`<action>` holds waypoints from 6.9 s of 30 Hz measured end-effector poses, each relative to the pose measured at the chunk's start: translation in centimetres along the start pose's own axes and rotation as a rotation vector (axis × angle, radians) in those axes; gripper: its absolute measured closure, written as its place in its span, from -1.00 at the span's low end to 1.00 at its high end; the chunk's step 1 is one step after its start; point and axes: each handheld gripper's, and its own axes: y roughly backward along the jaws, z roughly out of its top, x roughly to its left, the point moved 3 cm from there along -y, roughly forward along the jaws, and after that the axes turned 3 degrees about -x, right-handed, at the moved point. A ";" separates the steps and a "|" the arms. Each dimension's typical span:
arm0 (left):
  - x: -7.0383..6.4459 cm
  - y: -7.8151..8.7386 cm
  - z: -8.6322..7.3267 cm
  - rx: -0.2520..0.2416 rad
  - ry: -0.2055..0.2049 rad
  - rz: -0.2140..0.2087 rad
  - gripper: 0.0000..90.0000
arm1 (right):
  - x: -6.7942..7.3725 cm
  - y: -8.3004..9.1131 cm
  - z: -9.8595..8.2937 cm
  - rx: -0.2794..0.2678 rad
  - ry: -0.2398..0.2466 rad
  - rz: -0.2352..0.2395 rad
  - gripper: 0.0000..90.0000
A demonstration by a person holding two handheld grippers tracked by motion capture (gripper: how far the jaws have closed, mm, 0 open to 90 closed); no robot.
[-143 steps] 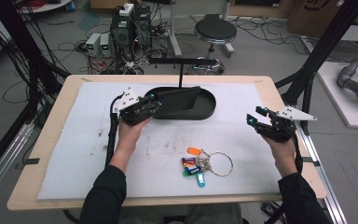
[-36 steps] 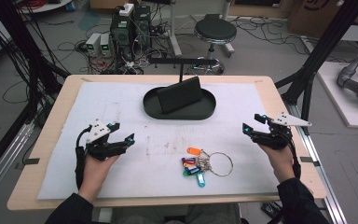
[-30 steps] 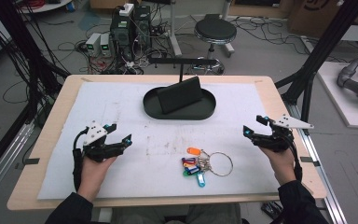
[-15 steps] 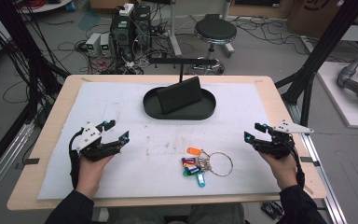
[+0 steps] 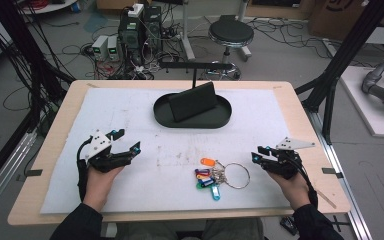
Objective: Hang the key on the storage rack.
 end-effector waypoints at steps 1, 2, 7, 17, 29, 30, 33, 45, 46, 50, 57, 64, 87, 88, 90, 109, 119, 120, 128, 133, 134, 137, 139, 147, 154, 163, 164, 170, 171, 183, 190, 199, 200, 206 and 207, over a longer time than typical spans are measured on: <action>0.0 0.0 0.0 0.002 -0.002 0.001 -0.44 | 0.1 -0.3 -0.1 0.014 0.007 0.005 0.39; 0.0 0.0 0.0 0.003 -0.003 -0.001 -0.44 | 0.2 -0.6 -0.3 0.030 0.014 0.010 0.41; -0.3 0.0 -0.1 0.018 -0.010 -0.004 -0.44 | 0.8 -1.6 -0.6 0.076 0.040 0.037 0.50; -0.5 0.0 -0.2 0.035 -0.037 -0.003 -0.44 | 1.8 -3.5 -1.3 0.184 0.105 0.074 0.63; -0.6 0.0 -0.4 0.047 -0.047 0.001 -0.44 | 2.5 -3.8 -1.5 0.203 0.161 0.057 0.93; -0.6 0.0 -0.3 0.046 -0.047 0.001 -0.43 | 2.4 -3.8 -1.5 0.204 0.145 0.061 0.94; -0.6 0.0 -0.3 0.046 -0.050 0.004 -0.44 | 2.2 -3.7 -1.3 0.191 0.131 0.048 0.94; -0.7 0.1 -0.4 0.045 -0.053 0.008 -0.43 | 1.2 -1.5 0.5 -0.015 -0.043 0.061 0.95; -0.7 0.2 -0.4 0.046 -0.054 0.009 -0.44 | 1.3 -1.5 0.6 -0.027 -0.050 0.067 0.95; -0.7 0.2 -0.4 0.045 -0.055 0.010 -0.43 | 1.7 -1.1 1.2 -0.074 -0.069 0.098 1.00; -0.7 0.2 -0.5 0.049 -0.058 0.007 -0.43 | 1.6 -1.8 0.9 -0.029 -0.036 0.077 1.00; -0.8 0.2 -0.5 0.052 -0.058 0.004 -0.44 | 0.6 -3.5 -0.2 0.104 0.019 0.030 0.78; -0.9 0.2 -0.6 0.059 -0.068 0.005 -0.44 | -0.2 -3.8 0.0 0.086 -0.073 0.100 0.95; -0.9 0.2 -0.6 0.059 -0.066 0.006 -0.43 | -0.2 -3.7 0.1 0.078 -0.084 0.104 0.95; -1.0 0.2 -0.6 0.057 -0.065 0.006 -0.44 | 0.0 -3.5 0.3 0.056 -0.108 0.123 0.95; -1.1 0.2 -0.6 0.056 -0.070 0.005 -0.43 | 3.1 -3.2 1.6 0.006 -0.117 0.277 0.92; -1.6 0.0 0.8 0.015 -0.033 -0.046 -0.43 | 3.7 -2.2 3.5 -0.051 -0.040 0.291 0.94; -1.8 -0.1 1.1 0.010 -0.024 -0.060 -0.43 | 3.8 -2.1 3.8 -0.059 -0.031 0.294 0.94; -4.5 -1.6 2.5 0.004 -0.008 -0.209 -0.49 | 4.3 -1.1 6.1 -0.095 0.033 0.332 0.94; -5.7 -2.5 2.7 0.008 -0.037 -0.252 -0.49 | 4.3 -0.6 7.1 -0.117 0.048 0.345 0.94; -5.9 -2.6 2.6 0.009 -0.038 -0.255 -0.49 | 4.2 -0.5 7.5 -0.126 0.056 0.345 0.94; -5.9 -2.8 2.5 0.017 -0.040 -0.253 -0.49 | 4.0 -0.3 8.2 -0.139 0.063 0.346 0.94; -5.8 -2.7 2.4 0.013 -0.038 -0.247 -0.49 | 3.8 -0.2 8.8 -0.152 0.069 0.345 0.94; -5.4 -2.4 2.2 0.009 -0.034 -0.233 -0.49 | 3.2 -0.1 10.9 -0.177 0.091 0.348 0.94; -5.2 -2.1 2.2 0.005 -0.030 -0.226 -0.49 | 2.6 -0.2 12.2 -0.190 0.099 0.345 0.94; -5.0 -1.7 2.0 0.004 -0.029 -0.217 -0.49 | 1.7 -0.5 14.1 -0.199 0.117 0.324 0.94; -5.0 -1.7 2.0 0.004 -0.028 -0.216 -0.49 | 1.6 -0.6 14.4 -0.204 0.119 0.321 0.94; -4.8 -1.6 2.0 0.006 -0.022 -0.220 -0.49 | 0.9 -0.6 15.9 -0.217 0.127 0.299 0.94; -4.8 -1.6 2.0 0.004 -0.020 -0.220 -0.49 | 0.8 -0.7 16.2 -0.220 0.129 0.296 0.94; -4.4 -1.1 2.0 -0.005 -0.018 -0.211 -0.49 | -0.2 -1.9 17.9 -0.227 0.137 0.267 0.94; -4.3 -1.0 1.9 -0.008 -0.017 -0.207 -0.49 | -0.5 -2.6 19.2 -0.235 0.137 0.253 0.94; -4.3 -0.8 2.0 -0.014 -0.018 -0.207 -0.49 | -0.8 -3.9 20.7 -0.239 0.137 0.228 0.94; -4.4 -0.8 2.0 -0.015 -0.018 -0.208 -0.49 | -0.9 -4.1 20.8 -0.237 0.138 0.221 0.94; -4.5 -0.8 1.9 -0.012 -0.022 -0.208 -0.49 | -1.3 -5.2 21.4 -0.219 0.138 0.195 0.94; -4.5 -0.8 1.8 -0.012 -0.022 -0.207 -0.49 | -1.4 -5.4 21.5 -0.222 0.139 0.189 0.94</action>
